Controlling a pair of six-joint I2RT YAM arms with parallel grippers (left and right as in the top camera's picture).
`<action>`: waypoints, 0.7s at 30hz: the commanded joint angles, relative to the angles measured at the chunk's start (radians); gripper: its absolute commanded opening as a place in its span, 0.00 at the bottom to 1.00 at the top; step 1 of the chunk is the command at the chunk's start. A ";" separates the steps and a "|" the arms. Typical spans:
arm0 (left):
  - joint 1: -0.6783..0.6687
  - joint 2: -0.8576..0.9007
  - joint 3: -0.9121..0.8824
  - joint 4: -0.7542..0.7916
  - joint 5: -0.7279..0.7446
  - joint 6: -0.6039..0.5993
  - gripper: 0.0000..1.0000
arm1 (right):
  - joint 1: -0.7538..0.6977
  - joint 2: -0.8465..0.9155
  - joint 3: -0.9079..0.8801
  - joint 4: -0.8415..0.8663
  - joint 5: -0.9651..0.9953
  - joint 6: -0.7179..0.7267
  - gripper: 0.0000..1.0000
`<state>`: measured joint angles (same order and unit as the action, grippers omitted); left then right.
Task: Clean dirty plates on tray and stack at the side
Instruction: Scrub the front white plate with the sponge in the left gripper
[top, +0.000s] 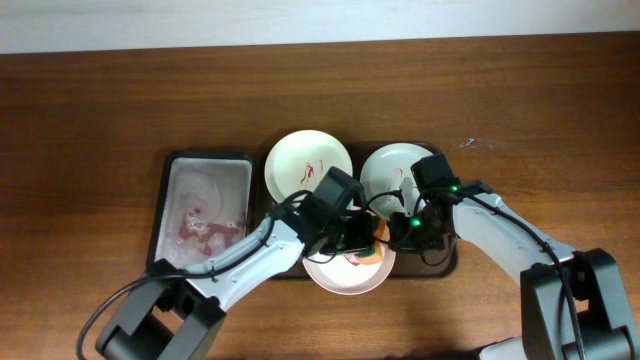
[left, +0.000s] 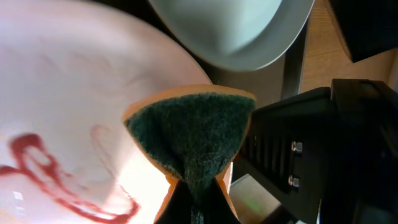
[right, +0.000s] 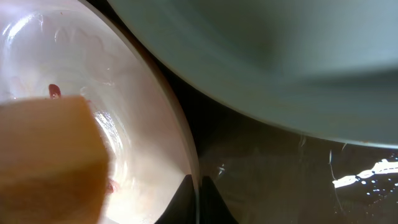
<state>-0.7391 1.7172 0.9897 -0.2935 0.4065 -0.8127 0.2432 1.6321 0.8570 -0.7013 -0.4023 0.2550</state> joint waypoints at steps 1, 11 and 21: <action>-0.033 0.039 0.011 0.005 -0.011 -0.093 0.00 | 0.006 0.005 0.018 0.003 -0.013 0.001 0.04; -0.032 0.044 0.011 -0.052 -0.164 -0.092 0.00 | 0.006 0.005 0.018 0.002 -0.013 0.001 0.04; 0.004 0.033 0.012 -0.057 -0.052 -0.131 0.00 | 0.006 0.005 0.018 0.001 -0.013 0.000 0.04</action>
<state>-0.7467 1.7523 0.9932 -0.3611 0.2779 -0.8951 0.2432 1.6321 0.8570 -0.7013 -0.4026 0.2550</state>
